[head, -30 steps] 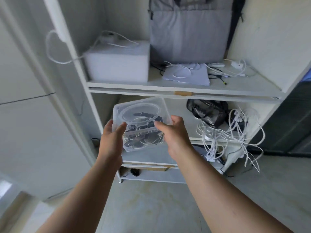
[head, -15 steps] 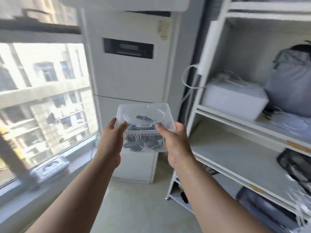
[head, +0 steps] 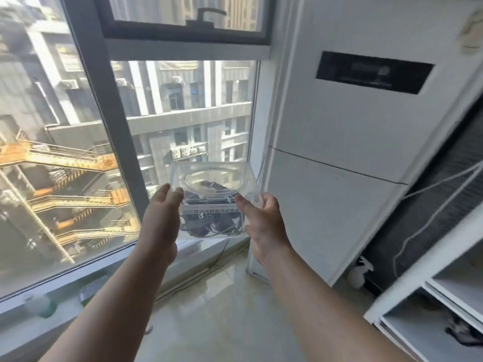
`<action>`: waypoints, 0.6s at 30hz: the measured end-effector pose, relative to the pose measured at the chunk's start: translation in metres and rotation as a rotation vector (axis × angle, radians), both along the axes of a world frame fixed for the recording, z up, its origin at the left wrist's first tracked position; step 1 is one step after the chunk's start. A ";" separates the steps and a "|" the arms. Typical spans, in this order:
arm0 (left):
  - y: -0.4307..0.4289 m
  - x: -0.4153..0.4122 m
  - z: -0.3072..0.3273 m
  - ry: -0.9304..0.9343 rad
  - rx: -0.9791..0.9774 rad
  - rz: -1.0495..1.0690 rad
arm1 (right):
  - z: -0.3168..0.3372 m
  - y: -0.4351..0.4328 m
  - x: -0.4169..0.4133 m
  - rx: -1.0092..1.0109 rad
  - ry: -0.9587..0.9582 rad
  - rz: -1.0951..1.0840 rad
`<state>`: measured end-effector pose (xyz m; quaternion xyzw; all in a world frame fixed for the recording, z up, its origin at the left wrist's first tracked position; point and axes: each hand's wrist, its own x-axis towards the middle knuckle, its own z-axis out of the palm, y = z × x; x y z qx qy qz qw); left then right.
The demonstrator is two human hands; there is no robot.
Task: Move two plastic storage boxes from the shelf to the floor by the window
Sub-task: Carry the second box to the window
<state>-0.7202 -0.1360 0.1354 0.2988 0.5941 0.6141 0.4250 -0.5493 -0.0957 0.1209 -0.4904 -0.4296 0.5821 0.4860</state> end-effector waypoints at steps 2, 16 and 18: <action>0.010 -0.023 -0.014 -0.005 -0.026 0.045 | -0.014 0.018 -0.026 -0.018 0.007 0.045; 0.162 -0.087 -0.199 0.042 -0.214 0.432 | -0.207 0.202 -0.129 -0.154 0.056 0.178; 0.178 -0.094 -0.231 0.030 -0.239 0.467 | -0.235 0.221 -0.139 -0.171 0.055 0.190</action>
